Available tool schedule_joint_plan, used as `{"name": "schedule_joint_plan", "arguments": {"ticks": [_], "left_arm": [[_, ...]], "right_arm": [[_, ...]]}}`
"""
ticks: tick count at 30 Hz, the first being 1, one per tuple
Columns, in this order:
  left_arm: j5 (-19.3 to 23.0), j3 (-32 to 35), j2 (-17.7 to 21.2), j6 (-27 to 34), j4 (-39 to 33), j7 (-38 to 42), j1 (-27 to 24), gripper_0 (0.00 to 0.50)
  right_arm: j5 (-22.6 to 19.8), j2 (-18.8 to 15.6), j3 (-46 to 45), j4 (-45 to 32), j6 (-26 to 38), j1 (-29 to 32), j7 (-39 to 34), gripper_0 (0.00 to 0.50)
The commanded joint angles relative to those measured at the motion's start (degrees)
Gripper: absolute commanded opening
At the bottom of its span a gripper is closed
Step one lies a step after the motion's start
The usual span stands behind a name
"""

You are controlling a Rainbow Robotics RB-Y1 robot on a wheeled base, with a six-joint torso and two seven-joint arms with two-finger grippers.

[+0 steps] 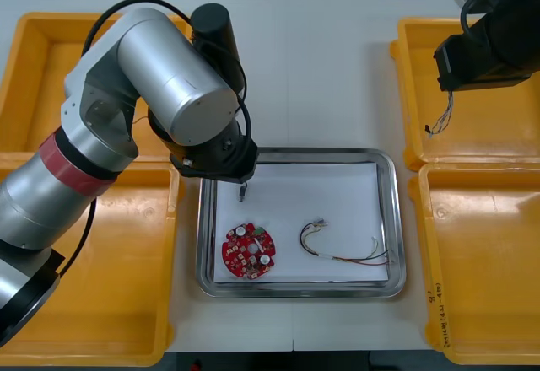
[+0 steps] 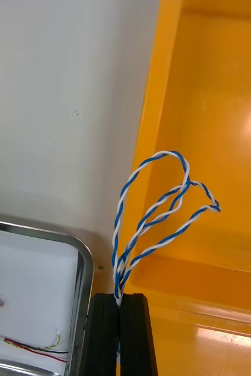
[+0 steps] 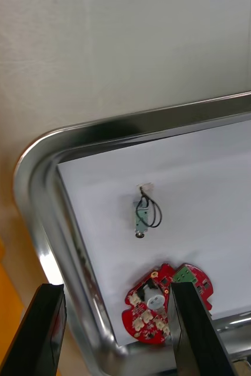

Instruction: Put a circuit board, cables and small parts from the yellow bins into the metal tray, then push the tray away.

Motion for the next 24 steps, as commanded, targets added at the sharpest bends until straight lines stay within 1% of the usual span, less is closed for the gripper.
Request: {"name": "schedule_joint_plan", "arguments": {"ticks": [1,7,10,17,20,24], "left_arm": [[1.2,4.66,2.27,2.64,-2.44,1.33,-3.02,0.5],[2.34,8.53,4.12,2.64,-2.44,-0.17,-3.99,0.5],[2.87,10.55,5.35,2.64,-2.35,-1.22,-4.25,0.5],[2.87,16.62,7.28,2.64,-0.77,-9.13,-5.13,0.5],[3.31,18.9,8.69,2.64,0.28,-12.65,-5.22,0.5],[3.05,20.75,9.83,2.64,2.22,-16.25,-5.13,0.5]], "right_arm": [[-1.7,-2.38,4.87,-2.93,0.25,-0.18,2.98,0.0],[-6.01,-2.29,8.21,-3.45,0.25,-0.18,3.51,0.0],[-7.5,-2.29,10.14,-4.07,0.25,-0.18,3.77,0.0],[-7.85,-2.29,15.94,-6.7,0.25,-0.18,5.88,0.0],[-8.29,-2.29,17.43,-7.06,0.2,-0.18,11.51,0.0],[-8.56,-1.68,18.49,-7.14,0.25,-0.18,16.34,0.0]]}}
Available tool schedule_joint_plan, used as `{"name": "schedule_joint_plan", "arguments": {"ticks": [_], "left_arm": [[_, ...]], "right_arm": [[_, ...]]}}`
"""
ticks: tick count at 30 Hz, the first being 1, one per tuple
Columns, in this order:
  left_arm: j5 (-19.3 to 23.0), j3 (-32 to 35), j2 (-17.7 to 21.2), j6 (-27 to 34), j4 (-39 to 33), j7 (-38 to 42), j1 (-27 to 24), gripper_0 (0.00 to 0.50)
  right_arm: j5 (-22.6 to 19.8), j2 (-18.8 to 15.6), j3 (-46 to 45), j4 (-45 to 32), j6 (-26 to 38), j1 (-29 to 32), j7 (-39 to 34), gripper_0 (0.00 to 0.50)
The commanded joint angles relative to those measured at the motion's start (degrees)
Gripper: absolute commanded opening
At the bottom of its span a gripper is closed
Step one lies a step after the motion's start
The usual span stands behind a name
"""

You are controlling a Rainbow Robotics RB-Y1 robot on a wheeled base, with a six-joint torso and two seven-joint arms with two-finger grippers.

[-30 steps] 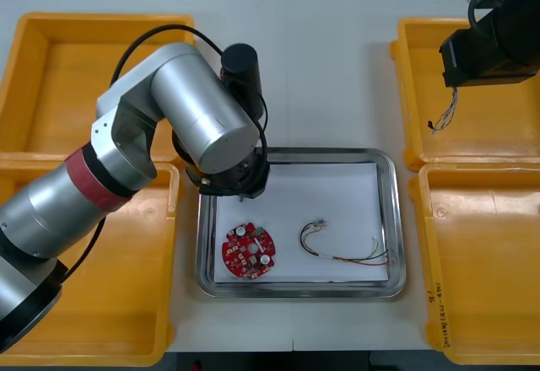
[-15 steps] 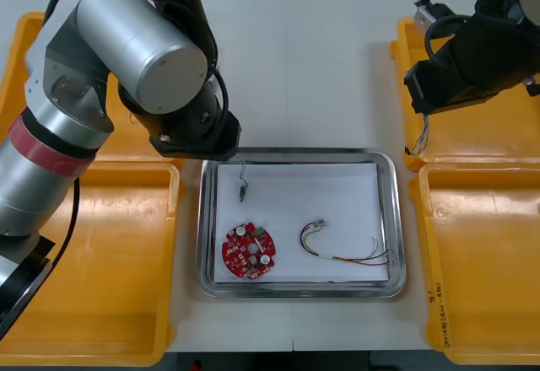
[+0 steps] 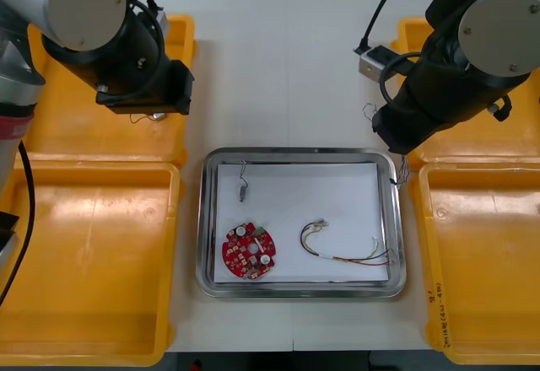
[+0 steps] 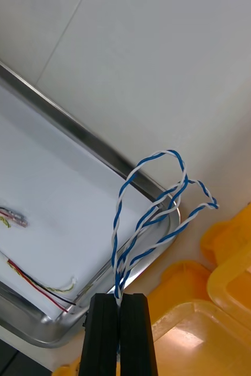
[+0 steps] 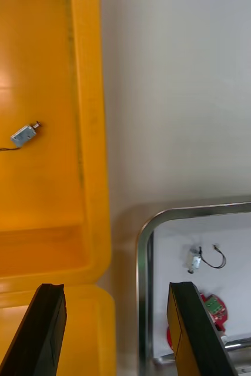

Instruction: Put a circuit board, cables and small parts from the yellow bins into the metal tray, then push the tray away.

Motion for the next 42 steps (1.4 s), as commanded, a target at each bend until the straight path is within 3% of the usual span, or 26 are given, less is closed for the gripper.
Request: {"name": "schedule_joint_plan", "arguments": {"ticks": [1,8,15,17,25,36,42], "left_arm": [[0.19,3.6,3.54,0.46,1.77,-9.08,-3.07,0.5],[-2.19,6.06,5.74,0.46,4.41,-14.88,-3.07,0.5],[-4.47,6.85,7.14,0.46,7.22,-18.66,-3.07,0.5],[-4.65,7.38,7.23,0.46,8.72,-18.92,-3.07,0.5],[-4.65,7.29,6.7,0.41,13.2,-19.98,-3.07,0.5],[-4.91,4.21,5.65,-5.3,16.1,-21.03,-3.07,0.5],[-4.91,3.51,4.68,-8.2,18.38,-21.3,-3.07,0.5]], "right_arm": [[-0.57,-1.16,1.94,-1.85,0.25,-0.21,7.1,0.0],[6.2,2.1,6.59,-4.4,0.25,0.23,12.72,0.0],[9.54,5.87,8.35,-4.49,-0.5,1.46,14.39,0.0],[11.12,6.84,8.97,-4.84,-1.56,2.25,18.08,0.0],[13.85,7.02,10.11,-4.93,-6.57,6.03,27.58,0.0],[19.3,6.67,13.98,-4.93,-12.46,10.25,36.72,0.0],[19.65,6.49,14.33,-5.01,-12.72,11.4,41.29,0.0]]}}
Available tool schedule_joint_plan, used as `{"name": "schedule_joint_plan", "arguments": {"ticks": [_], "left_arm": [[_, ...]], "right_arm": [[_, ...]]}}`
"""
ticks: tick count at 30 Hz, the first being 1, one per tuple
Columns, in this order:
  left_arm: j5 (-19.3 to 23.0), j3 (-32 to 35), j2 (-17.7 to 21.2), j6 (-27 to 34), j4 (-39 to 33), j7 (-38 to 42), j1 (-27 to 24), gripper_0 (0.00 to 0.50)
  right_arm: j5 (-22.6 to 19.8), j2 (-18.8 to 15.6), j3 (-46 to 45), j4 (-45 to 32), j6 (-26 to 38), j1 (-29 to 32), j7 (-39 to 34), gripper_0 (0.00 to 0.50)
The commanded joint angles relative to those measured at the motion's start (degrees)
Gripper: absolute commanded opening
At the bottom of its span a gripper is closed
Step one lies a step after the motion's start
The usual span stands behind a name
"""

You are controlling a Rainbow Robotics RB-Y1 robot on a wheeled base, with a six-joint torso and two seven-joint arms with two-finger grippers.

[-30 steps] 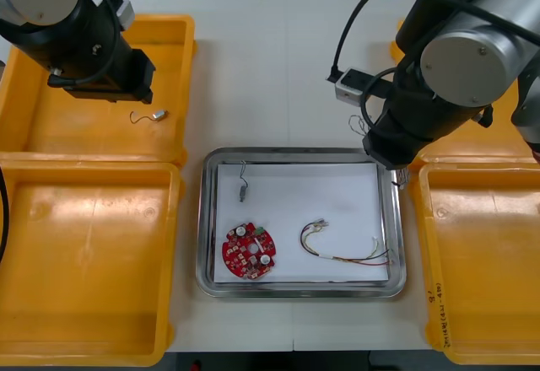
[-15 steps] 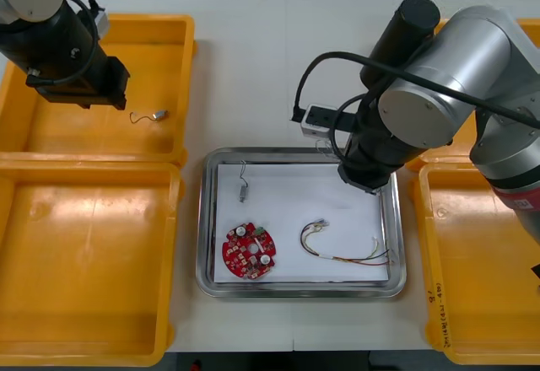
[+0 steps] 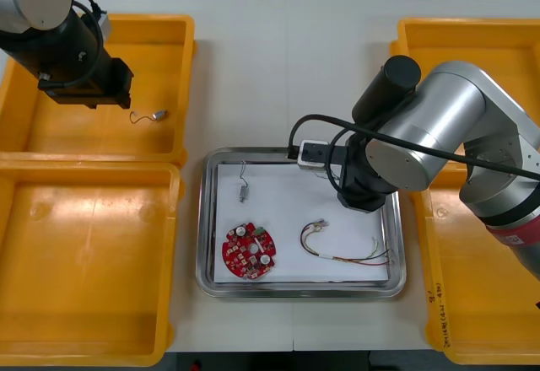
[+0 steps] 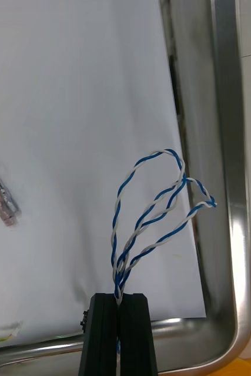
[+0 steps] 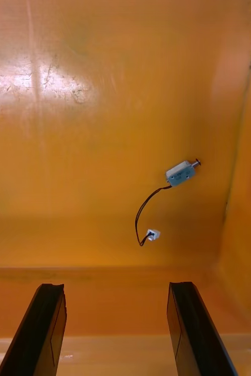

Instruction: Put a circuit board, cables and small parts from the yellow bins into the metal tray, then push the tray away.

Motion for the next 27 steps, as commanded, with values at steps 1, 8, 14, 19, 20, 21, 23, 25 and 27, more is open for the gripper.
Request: {"name": "schedule_joint_plan", "arguments": {"ticks": [1,8,14,19,20,21,23,25,27], "left_arm": [[-0.39,-1.64,-0.34,-2.33,1.23,-6.81,-2.98,0.5],[-0.48,-4.19,-0.96,-5.58,3.69,-6.55,-2.89,0.5],[0.05,-4.54,-2.19,-7.69,6.41,-6.81,-2.89,0.5],[0.4,-5.5,-2.45,-8.66,7.38,-6.9,-2.71,0.5],[0.31,-5.94,-2.36,-8.92,7.47,-6.81,-2.71,0.5],[0.31,-6.65,-2.36,-9.27,7.47,-6.81,-2.71,0.5],[0.14,-7.17,-2.36,-9.54,7.47,-6.64,-2.71,0.5],[0.05,-7.35,-2.45,-9.62,7.64,-6.72,-2.63,0.5],[0.22,-7.44,-2.36,-9.62,7.9,-6.99,-2.63,0.5]], "right_arm": [[0.34,-0.07,0.87,-1.94,-0.62,1.18,6.12,0.0],[2.27,-0.77,4.03,-2.03,-4.14,1.35,7.17,0.0],[3.24,-1.04,5.0,-1.06,-5.54,1.44,7.35,0.0],[3.24,-1.04,5.44,0.17,-7.13,1.62,7.53,0.0],[3.33,-1.04,5.53,0.61,-7.65,1.62,7.61,0.0],[3.33,-1.04,5.62,1.13,-8.09,1.62,7.7,0.0],[3.06,-1.04,5.62,1.75,-8.8,1.62,7.7,0.0],[3.06,-1.04,5.62,2.19,-9.23,1.53,7.79,0.0],[3.15,-1.04,5.62,2.54,-9.5,1.62,7.79,0.0]]}}
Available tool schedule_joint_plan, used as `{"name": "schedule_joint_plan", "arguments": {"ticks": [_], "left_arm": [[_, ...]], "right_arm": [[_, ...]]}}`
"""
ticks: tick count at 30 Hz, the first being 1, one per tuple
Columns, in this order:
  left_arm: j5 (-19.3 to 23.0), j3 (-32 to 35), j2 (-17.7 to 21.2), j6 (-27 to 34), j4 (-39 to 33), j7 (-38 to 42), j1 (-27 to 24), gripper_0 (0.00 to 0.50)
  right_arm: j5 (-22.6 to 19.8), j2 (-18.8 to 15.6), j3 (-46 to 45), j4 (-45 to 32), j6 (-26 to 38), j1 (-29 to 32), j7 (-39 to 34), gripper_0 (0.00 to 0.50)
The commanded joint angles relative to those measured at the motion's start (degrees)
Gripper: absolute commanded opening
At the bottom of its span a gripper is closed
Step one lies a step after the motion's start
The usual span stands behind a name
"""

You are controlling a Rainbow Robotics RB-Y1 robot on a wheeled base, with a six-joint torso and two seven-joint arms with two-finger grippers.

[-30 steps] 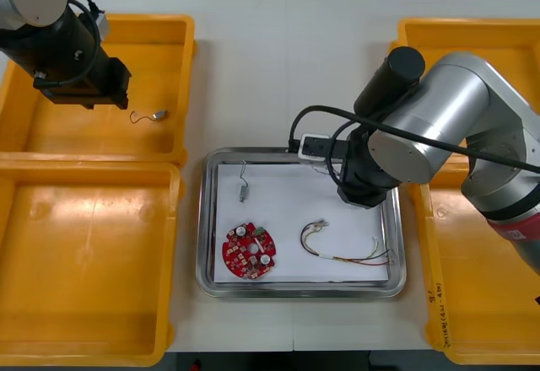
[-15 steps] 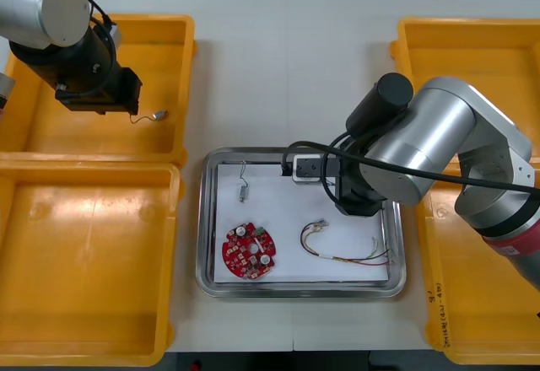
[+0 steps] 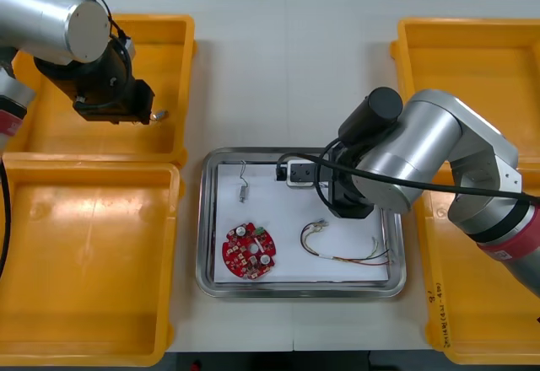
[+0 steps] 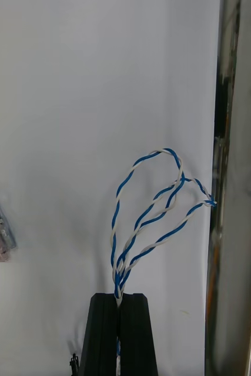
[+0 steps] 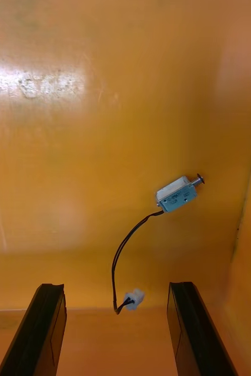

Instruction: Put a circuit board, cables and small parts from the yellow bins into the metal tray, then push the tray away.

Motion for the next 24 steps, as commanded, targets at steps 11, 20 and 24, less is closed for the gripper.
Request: {"name": "schedule_joint_plan", "arguments": {"ticks": [11,20,24], "left_arm": [[-0.18,-2.24,-0.64,-1.53,0.09,-7.07,-2.27,0.0],[-0.27,-2.15,-0.64,-1.97,0.09,-7.07,-2.27,0.0],[-0.62,-2.06,-0.37,-1.97,0.09,-7.51,-2.27,0.0]], "right_arm": [[0.44,-1.0,0.87,0.86,-1.07,0.4,1.09,0.0],[0.61,-1.0,0.87,0.86,-1.16,0.31,0.74,0.46],[0.7,-1.0,0.78,0.86,-1.16,0.31,0.48,0.5]]}}
